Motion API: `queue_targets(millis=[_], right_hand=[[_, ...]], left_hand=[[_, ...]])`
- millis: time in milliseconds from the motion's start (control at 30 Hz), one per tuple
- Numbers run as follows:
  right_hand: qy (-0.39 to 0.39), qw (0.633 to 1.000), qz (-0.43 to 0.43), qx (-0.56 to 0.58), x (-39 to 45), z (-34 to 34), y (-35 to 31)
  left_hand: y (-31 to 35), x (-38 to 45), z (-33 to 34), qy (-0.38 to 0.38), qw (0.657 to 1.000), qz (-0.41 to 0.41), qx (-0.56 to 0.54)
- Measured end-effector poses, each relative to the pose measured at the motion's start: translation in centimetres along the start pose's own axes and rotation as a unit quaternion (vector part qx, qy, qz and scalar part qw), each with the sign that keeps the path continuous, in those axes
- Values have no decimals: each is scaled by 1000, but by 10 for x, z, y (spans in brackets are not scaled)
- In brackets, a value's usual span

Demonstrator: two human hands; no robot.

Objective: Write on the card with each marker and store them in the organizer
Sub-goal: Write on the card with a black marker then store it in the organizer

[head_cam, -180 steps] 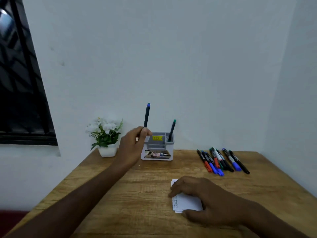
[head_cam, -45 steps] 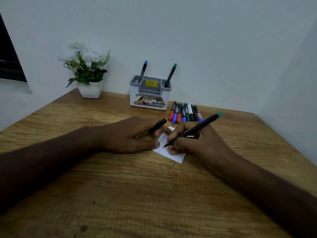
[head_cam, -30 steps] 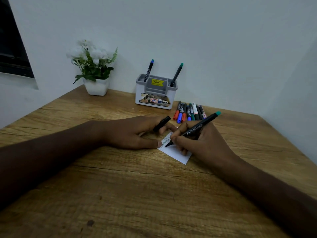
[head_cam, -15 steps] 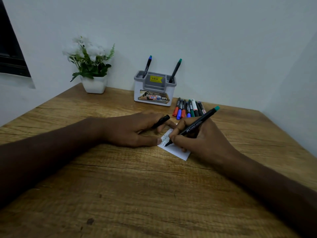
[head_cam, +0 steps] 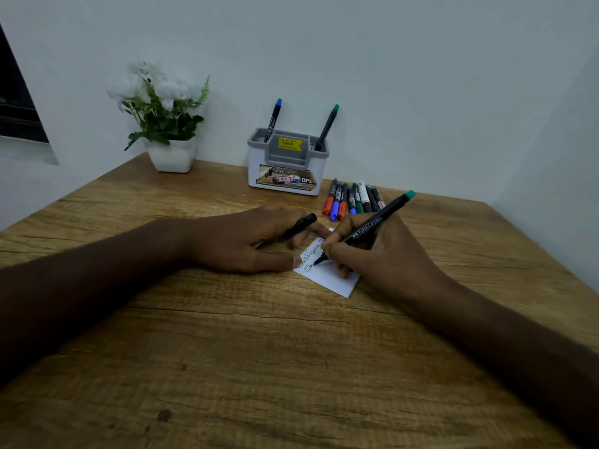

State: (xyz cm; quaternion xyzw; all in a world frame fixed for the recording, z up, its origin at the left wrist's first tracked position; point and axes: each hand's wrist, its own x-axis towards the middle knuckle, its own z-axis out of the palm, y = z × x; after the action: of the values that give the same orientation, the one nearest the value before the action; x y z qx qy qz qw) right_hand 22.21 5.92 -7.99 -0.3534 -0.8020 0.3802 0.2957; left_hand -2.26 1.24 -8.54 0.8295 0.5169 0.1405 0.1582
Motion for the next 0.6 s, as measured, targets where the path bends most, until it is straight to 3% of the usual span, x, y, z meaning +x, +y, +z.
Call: queue_targets(millis=[367,600], right_hand=[[10,1000,4,5,1,1,3],[7,1000,17,7,1,-2,3]], left_hand=[[-10,2,3,-3,1000,-23,18],[-21,0,13,39,998,-38,9]])
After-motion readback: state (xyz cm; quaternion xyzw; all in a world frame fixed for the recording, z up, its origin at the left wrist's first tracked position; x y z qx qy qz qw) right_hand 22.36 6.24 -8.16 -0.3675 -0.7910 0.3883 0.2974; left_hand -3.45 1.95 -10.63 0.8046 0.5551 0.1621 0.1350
